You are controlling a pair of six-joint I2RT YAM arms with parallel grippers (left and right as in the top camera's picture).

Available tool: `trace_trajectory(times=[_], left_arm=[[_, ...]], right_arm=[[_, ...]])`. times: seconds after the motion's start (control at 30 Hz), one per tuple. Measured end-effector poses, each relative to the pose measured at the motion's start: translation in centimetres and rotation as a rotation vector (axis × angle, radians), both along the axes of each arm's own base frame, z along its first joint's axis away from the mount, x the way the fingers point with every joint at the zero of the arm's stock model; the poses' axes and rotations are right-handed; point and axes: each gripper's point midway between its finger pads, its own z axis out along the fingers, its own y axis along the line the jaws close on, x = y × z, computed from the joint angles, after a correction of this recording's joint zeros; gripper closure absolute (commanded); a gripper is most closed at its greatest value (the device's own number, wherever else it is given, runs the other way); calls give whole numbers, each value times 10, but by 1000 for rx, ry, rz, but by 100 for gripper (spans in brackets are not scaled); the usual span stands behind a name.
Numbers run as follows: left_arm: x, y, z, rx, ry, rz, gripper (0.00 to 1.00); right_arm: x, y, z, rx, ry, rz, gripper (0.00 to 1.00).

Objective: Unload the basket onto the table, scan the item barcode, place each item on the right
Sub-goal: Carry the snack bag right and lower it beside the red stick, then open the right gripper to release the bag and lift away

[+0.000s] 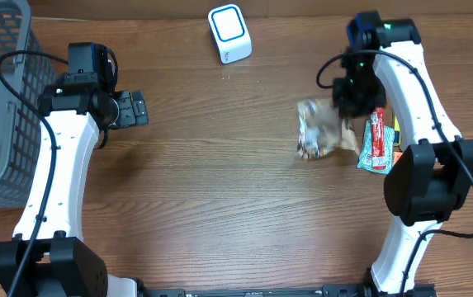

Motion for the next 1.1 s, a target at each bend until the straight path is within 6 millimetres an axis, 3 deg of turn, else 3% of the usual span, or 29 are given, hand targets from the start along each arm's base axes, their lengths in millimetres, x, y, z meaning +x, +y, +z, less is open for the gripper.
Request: trace_trajectory(times=[0.07, 0.13, 0.3, 0.5, 0.77, 1.1], left_arm=[[0, 0, 0, 0, 0, 0, 0], [0, 0, 0, 0, 0, 0, 0], [0, 0, 0, 0, 0, 0, 0], [0, 0, 0, 0, 0, 0, 0], [0, 0, 0, 0, 0, 0, 0], [0, 0, 0, 0, 0, 0, 0]], right_arm=[[-5, -13, -13, -21, 25, -21, 46], [-5, -21, -21, -29, 27, -53, 33], [9, -25, -25, -18, -31, -90, 28], [29, 10, -23, 128, -106, -75, 36], [39, 60, -21, 206, -145, -115, 37], [48, 80, -23, 130, -210, -170, 36]])
